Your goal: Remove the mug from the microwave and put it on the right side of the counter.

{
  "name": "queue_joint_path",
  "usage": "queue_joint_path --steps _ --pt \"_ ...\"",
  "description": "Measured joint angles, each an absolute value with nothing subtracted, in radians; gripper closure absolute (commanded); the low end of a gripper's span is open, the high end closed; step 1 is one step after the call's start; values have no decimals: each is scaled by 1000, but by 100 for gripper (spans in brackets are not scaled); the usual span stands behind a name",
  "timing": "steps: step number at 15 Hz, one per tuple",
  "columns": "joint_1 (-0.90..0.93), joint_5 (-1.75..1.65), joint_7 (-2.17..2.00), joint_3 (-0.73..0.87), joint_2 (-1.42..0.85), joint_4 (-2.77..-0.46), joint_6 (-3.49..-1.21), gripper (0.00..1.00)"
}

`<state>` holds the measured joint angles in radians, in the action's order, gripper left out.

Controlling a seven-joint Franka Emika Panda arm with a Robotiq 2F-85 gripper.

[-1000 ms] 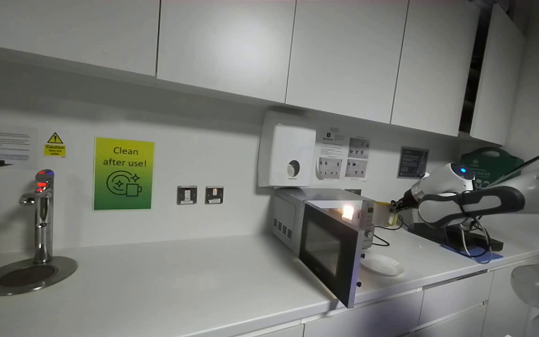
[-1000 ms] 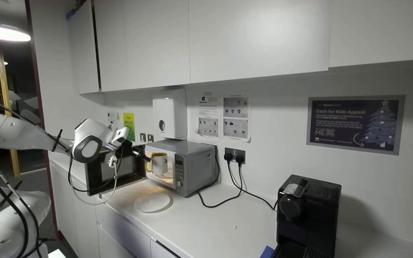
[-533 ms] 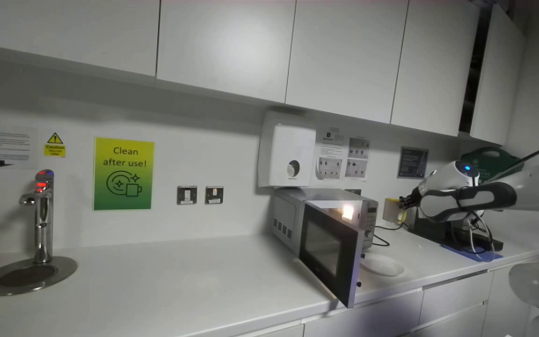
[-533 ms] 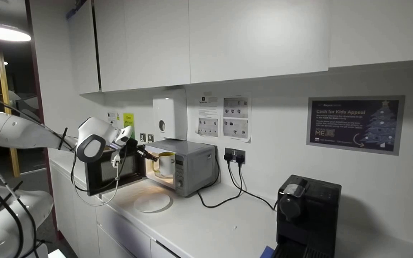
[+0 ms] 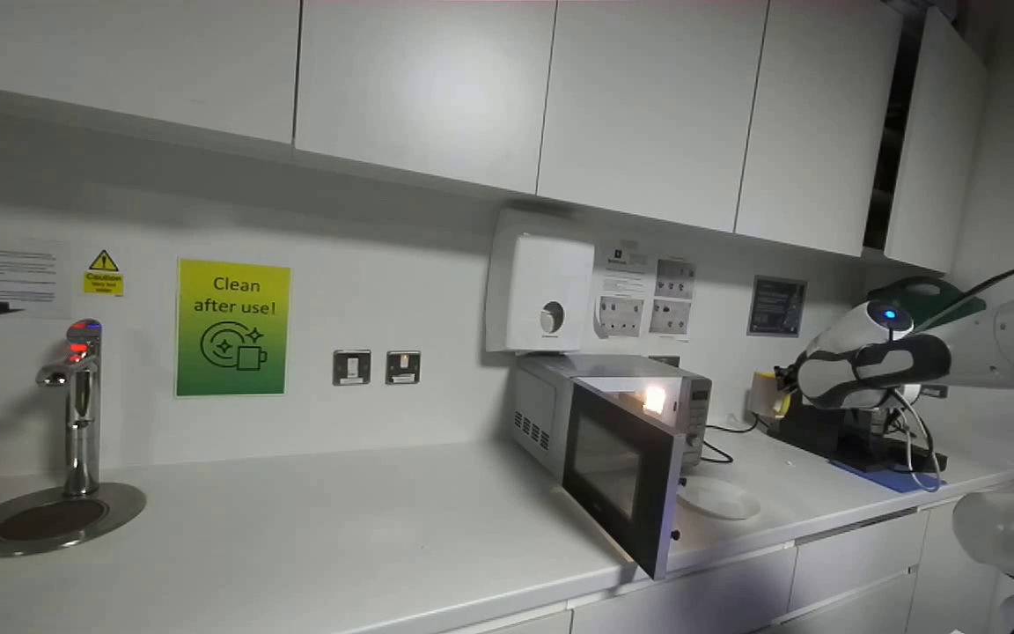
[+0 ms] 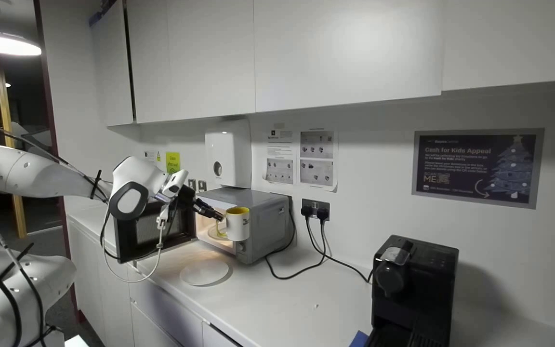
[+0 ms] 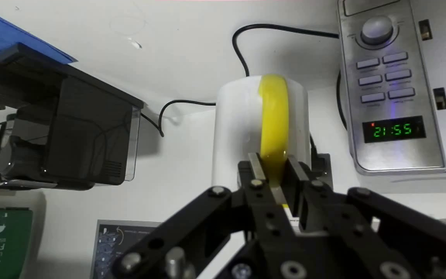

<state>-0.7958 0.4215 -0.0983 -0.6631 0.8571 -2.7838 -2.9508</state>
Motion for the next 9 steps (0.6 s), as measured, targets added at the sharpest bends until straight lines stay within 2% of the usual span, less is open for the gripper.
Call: queue_joint_path --steps 3,4,9 --pt "-825 421 -77 -656 828 -2784 -2975 96" --pt "-833 421 -65 -656 814 -2784 -2991 82" --pt "-836 421 -34 -656 764 -2784 -3031 82"
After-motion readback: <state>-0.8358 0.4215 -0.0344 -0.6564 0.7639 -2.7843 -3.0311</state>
